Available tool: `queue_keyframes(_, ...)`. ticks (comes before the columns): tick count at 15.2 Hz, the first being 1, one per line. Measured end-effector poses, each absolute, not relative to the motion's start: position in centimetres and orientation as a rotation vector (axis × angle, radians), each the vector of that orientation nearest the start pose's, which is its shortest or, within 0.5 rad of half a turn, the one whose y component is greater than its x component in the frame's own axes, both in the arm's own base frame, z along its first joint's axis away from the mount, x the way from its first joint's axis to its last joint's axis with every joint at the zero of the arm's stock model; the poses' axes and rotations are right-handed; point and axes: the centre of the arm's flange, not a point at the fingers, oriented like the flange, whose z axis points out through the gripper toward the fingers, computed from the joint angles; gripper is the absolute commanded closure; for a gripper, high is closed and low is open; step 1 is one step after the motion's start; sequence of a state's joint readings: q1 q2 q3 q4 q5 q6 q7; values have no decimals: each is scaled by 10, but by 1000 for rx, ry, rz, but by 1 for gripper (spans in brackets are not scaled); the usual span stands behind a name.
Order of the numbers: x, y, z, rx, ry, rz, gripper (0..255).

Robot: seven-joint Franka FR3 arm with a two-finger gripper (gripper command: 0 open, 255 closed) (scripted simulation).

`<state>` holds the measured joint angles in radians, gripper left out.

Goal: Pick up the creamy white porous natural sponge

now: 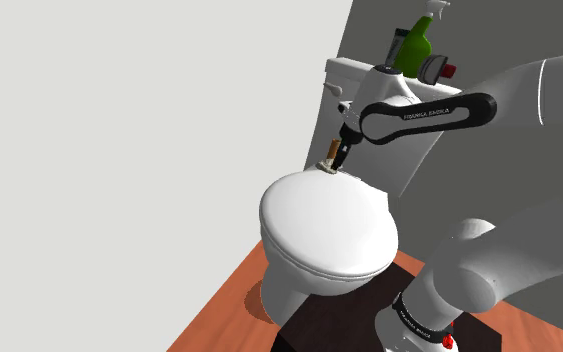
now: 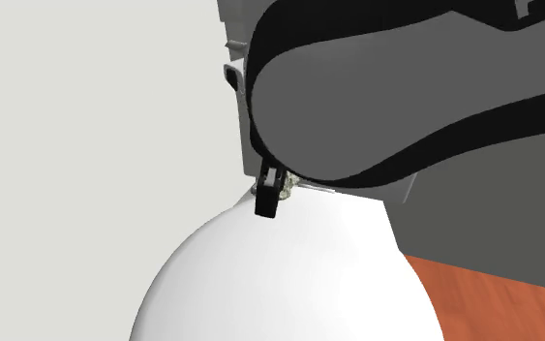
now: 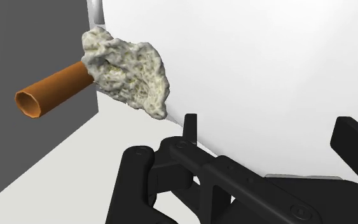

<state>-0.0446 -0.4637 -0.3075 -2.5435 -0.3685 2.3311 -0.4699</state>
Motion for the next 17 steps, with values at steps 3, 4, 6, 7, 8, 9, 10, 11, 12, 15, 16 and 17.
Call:
queue_keyframes(3,416,-178,427,-3333,-675,-304,0)
queue_keyframes(4,424,-184,421,-3337,-702,-313,0)
queue_keyframes(6,433,-202,408,-3345,-753,-331,0)
queue_keyframes(7,443,-210,399,-3349,-781,-341,0)
queue_keyframes(8,449,-219,395,-3353,-808,-350,0)
queue_keyframes(9,458,-227,388,-3356,-836,-359,0)
queue_keyframes(10,464,-231,382,-3358,-864,-368,0)
queue_keyframes(11,467,-235,377,-3359,-880,-373,0)
queue_keyframes(12,468,-238,374,-3360,-889,-375,0)
queue_keyframes(15,471,-242,359,-3362,-896,-378,0)
queue_keyframes(16,471,-242,354,-3362,-896,-378,0)
queue_keyframes(17,470,-243,348,-3362,-897,-378,0)
